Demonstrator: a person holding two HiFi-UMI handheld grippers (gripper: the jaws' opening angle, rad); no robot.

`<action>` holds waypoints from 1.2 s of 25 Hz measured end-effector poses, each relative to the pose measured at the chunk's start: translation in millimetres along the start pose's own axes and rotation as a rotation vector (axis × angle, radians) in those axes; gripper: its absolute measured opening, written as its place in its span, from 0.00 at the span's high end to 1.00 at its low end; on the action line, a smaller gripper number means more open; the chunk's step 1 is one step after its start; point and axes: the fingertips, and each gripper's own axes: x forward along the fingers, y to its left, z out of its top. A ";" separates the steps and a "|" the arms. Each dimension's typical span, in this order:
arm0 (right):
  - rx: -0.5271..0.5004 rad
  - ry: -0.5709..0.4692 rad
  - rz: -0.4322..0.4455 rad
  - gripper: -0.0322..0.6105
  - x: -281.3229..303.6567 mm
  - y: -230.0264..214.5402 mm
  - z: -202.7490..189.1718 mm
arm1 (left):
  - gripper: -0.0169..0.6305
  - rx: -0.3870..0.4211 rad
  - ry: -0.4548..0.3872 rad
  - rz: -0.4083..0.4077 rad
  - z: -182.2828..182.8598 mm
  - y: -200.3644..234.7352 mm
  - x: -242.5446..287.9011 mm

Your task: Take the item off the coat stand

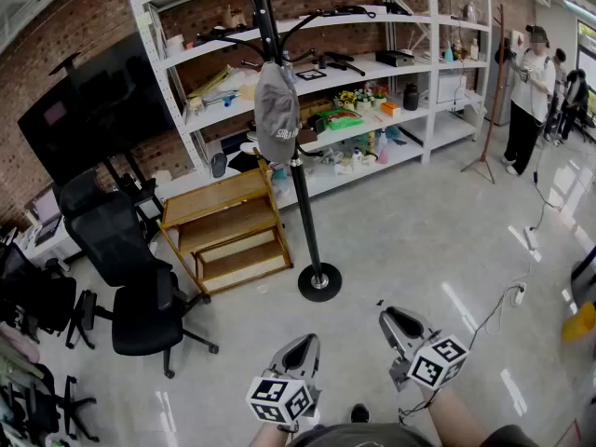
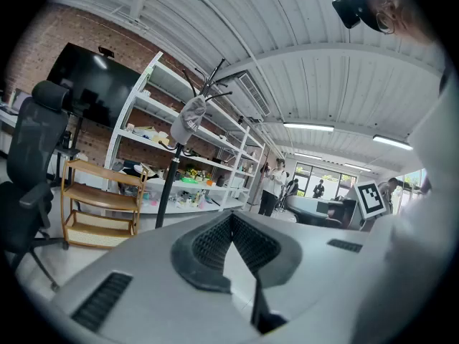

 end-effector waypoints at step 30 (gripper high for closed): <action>0.011 0.026 -0.017 0.83 105.7 -85.6 15.6 | 0.96 -0.028 -0.034 0.029 37.8 79.2 112.8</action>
